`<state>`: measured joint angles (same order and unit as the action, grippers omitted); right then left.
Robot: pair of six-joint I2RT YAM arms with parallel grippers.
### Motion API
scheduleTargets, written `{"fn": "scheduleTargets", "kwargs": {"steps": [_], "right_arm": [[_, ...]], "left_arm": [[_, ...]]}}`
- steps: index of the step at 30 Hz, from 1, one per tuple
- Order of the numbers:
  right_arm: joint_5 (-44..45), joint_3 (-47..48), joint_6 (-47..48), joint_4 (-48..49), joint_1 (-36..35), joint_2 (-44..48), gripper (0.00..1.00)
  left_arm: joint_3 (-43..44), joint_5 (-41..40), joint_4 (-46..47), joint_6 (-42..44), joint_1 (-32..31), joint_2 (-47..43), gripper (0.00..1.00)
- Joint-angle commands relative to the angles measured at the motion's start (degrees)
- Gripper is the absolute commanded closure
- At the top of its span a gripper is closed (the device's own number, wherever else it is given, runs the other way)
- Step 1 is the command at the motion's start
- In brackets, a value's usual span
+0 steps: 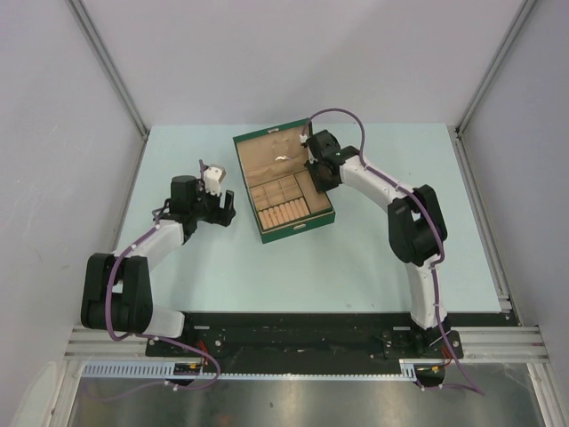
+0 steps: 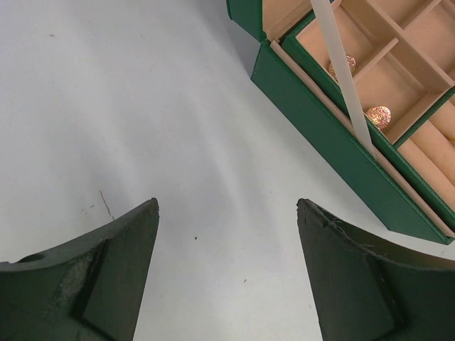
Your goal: Organize the mixed jewelry
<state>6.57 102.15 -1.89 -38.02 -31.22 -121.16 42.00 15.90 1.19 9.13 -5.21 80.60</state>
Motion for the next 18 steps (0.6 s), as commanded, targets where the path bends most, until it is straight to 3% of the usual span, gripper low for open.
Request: {"fn": "scheduleTargets", "kwargs": {"steps": [1,8,18], "right_arm": [[-2.0,-0.9,0.48,0.32,-1.74,1.37,0.74],[-1.21,-0.46,1.01,0.32,-1.47,4.09,0.52],[-0.5,-0.9,1.19,0.05,0.1,5.94,0.45]], "left_arm": [[-0.16,1.94,1.53,1.42,0.38,-1.93,0.16],[1.24,2.99,1.8,1.6,0.38,-1.94,0.16],[5.19,3.17,1.8,1.25,0.38,-1.41,0.16]]}}
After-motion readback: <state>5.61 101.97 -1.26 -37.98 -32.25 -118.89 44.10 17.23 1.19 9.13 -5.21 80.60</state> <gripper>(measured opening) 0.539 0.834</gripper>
